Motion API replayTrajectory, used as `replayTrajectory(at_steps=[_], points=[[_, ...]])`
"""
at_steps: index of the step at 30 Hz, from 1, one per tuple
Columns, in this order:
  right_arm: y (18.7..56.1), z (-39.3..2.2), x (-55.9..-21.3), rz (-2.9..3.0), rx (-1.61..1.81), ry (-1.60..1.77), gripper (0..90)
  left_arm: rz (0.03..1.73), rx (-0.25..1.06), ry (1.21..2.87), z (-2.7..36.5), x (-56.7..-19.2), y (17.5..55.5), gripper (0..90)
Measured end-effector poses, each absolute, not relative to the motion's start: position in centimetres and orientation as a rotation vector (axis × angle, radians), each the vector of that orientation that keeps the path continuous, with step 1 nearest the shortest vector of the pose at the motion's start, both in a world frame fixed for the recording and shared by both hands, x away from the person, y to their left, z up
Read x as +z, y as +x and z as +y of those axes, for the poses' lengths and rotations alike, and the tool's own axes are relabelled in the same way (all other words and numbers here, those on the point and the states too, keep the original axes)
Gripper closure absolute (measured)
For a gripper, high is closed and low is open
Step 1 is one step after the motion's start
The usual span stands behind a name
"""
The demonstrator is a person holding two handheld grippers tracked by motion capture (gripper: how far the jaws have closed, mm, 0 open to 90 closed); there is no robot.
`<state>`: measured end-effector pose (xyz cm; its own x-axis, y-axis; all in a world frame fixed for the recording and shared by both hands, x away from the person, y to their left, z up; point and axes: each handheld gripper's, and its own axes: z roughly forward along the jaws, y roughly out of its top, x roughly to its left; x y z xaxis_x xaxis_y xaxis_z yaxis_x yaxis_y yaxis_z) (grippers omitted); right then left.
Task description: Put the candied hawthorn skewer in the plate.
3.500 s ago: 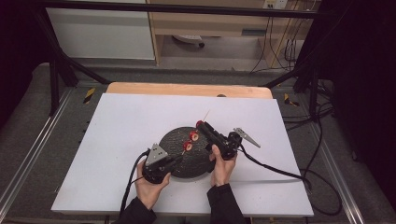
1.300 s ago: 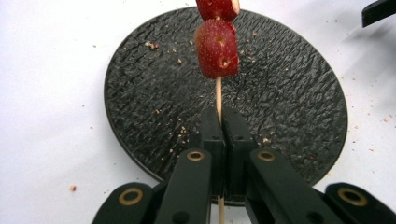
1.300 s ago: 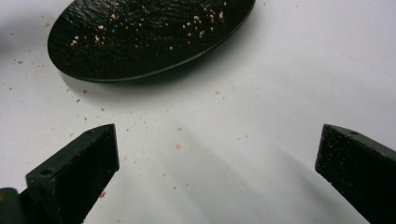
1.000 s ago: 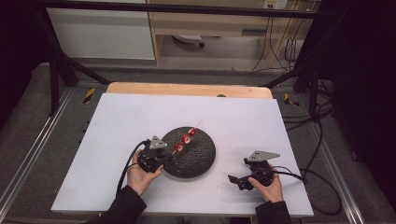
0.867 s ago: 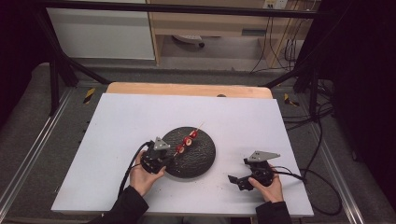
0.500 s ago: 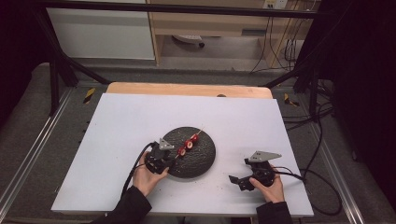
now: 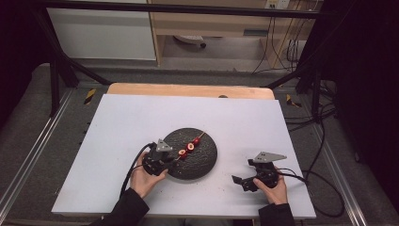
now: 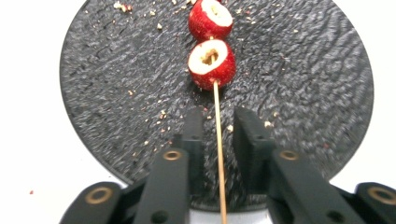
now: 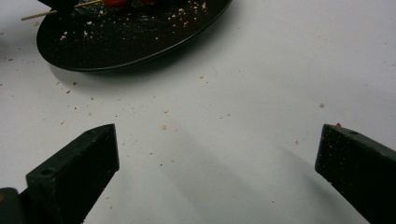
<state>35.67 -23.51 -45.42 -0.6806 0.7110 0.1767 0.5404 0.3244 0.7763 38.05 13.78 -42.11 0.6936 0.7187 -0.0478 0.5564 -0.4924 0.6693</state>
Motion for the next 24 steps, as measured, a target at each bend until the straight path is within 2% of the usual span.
replayTrajectory(at_steps=[8, 11, 18, 24], points=[[35.6, -23.7, -45.3, 2.373, 1.3, 1.167, 0.6, 0.878, 0.289, 2.219, 16.4, -41.0, 37.4, 45.2], [35.6, -23.8, -45.2, 2.372, 1.302, 1.162, 0.7, 0.858, 0.285, 2.222, 17.6, -40.9, 37.1, 37.9], [35.6, -23.9, -45.2, 2.366, 1.308, 1.168, 0.6, 0.89, 0.302, 2.192, 20.7, -41.1, 36.6, 16.9], [35.6, -24.0, -45.2, 2.36, 1.307, 1.167, 0.6, 0.925, 0.332, 2.136, 23.4, -42.0, 35.6, 6.8]])
